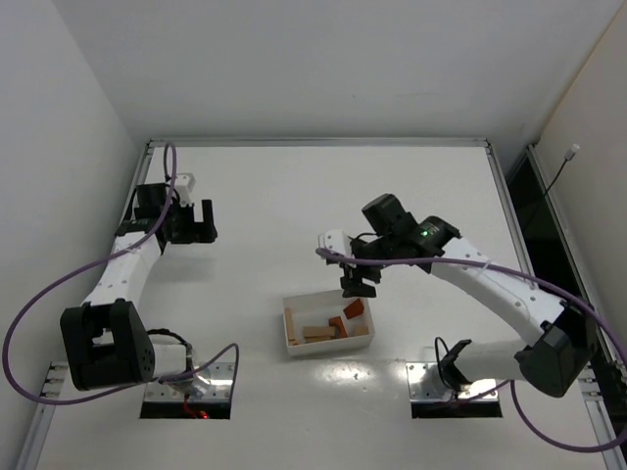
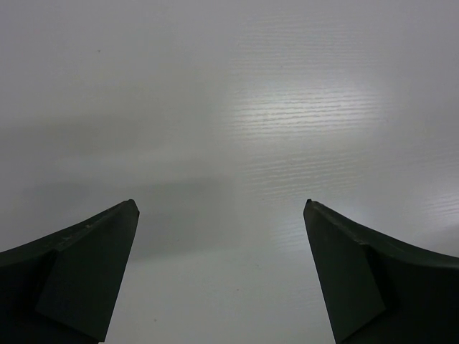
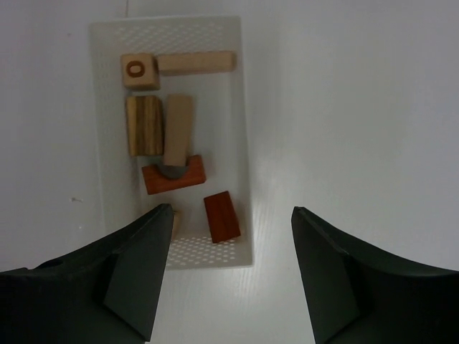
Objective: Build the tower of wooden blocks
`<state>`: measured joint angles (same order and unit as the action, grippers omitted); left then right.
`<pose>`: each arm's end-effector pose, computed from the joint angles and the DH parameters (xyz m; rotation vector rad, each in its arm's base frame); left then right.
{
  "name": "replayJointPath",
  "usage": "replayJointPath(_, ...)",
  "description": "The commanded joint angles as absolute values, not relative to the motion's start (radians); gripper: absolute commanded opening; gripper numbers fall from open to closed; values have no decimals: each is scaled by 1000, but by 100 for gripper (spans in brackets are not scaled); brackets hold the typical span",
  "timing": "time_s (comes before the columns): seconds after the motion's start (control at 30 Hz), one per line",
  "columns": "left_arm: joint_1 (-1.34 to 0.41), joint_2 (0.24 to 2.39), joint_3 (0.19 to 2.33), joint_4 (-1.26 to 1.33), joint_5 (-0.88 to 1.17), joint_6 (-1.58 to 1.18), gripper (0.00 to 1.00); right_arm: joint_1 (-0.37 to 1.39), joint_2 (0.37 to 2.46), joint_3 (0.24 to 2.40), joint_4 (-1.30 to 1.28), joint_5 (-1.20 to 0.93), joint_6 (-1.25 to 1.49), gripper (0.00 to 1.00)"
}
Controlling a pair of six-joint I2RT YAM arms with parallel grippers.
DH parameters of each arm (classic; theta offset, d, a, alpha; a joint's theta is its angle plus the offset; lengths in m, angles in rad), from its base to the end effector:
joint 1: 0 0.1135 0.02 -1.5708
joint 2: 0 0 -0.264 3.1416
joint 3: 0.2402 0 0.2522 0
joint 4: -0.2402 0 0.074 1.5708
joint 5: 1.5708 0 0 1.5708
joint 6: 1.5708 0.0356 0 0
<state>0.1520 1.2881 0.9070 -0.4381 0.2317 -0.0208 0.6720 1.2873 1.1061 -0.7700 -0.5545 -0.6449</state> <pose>0.2684 0.0328 0.2522 -0.0961 2.3702 -0.2139 0.1906 0.1756 0.2969 -1.6717 1.7970 0.7061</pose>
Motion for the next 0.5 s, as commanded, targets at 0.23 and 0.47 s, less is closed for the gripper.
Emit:
replayJointPath(0.23,161,1287,959,-465,261,17,100,769,1434,1046,-654,-606,-710,60)
replayJointPath(0.47,161,1296,968,-474,250,28,100,769,1517,1046,-522,-585,-641,57)
